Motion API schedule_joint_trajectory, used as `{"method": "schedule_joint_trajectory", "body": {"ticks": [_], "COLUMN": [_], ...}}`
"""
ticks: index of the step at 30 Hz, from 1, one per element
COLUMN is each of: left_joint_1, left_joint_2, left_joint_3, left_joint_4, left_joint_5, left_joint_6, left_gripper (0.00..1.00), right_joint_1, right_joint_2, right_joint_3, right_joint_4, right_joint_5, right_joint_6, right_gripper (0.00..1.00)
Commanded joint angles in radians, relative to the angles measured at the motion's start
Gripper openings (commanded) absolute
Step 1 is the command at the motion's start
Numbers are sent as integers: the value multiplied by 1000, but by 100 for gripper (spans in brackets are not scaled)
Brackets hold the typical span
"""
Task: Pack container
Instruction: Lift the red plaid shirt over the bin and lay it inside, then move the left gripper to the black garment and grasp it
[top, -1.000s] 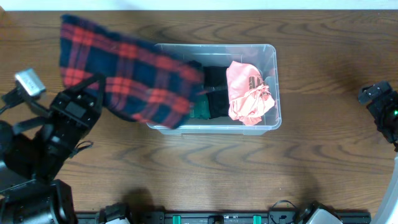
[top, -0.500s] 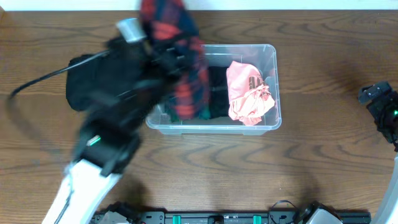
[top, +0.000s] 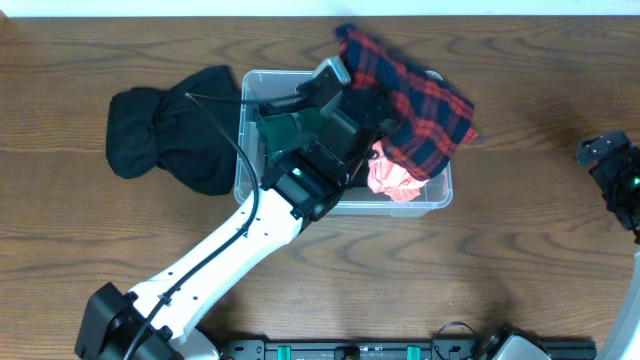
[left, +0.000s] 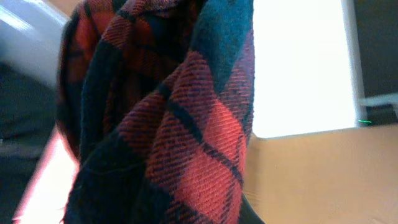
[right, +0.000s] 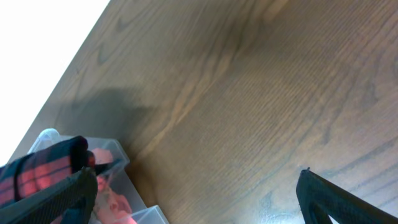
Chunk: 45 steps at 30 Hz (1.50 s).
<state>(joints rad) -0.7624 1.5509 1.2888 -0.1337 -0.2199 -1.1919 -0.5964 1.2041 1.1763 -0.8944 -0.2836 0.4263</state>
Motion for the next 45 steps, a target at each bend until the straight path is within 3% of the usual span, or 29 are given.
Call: {"method": "schedule_joint_trajectory", "body": {"ticks": [1, 5, 10, 16, 17, 19, 20, 24, 31, 35, 40, 45], "left_joint_1": [-7, -7, -6, 18, 27, 38, 40, 42, 148, 349, 755, 1104], "left_joint_2": [-7, -10, -10, -76, -93, -113, -121, -174, -320, -365, -327, -172], "left_joint_3": [9, 9, 9, 10, 10, 10, 10, 10, 10, 10, 5, 4], "left_joint_4": [-79, -187, -341, -477, -480, -480, -486, -512, -604, -695, -723, -695], "left_joint_5": [-124, -171, -241, -313, -313, -312, -312, -326, -357, -319, 31, 370], "left_joint_6": [6, 90, 96, 177, 200, 235, 269, 504, 610, 615, 644, 714], "left_gripper": [6, 6, 7, 16, 34, 93, 98, 98, 100, 98, 98, 98], "right_joint_1": [-6, -6, -6, -6, -6, -6, -6, -6, -6, -6, -6, -6], "right_joint_2": [3, 3, 3, 3, 3, 3, 3, 3, 3, 3, 3, 3], "right_joint_3": [1, 1, 1, 1, 1, 1, 1, 1, 1, 1, 1, 1], "right_joint_4": [0, 0, 0, 0, 0, 0, 0, 0, 0, 0, 0, 0], "right_joint_5": [-4, -4, -4, -4, -4, -4, -4, -4, -4, -4, -4, -4], "right_joint_6": [-16, -16, -16, -16, -16, -16, -16, -16, -16, -16, -16, -16], "right_gripper": [99, 99, 99, 99, 99, 99, 99, 99, 99, 99, 99, 99]}}
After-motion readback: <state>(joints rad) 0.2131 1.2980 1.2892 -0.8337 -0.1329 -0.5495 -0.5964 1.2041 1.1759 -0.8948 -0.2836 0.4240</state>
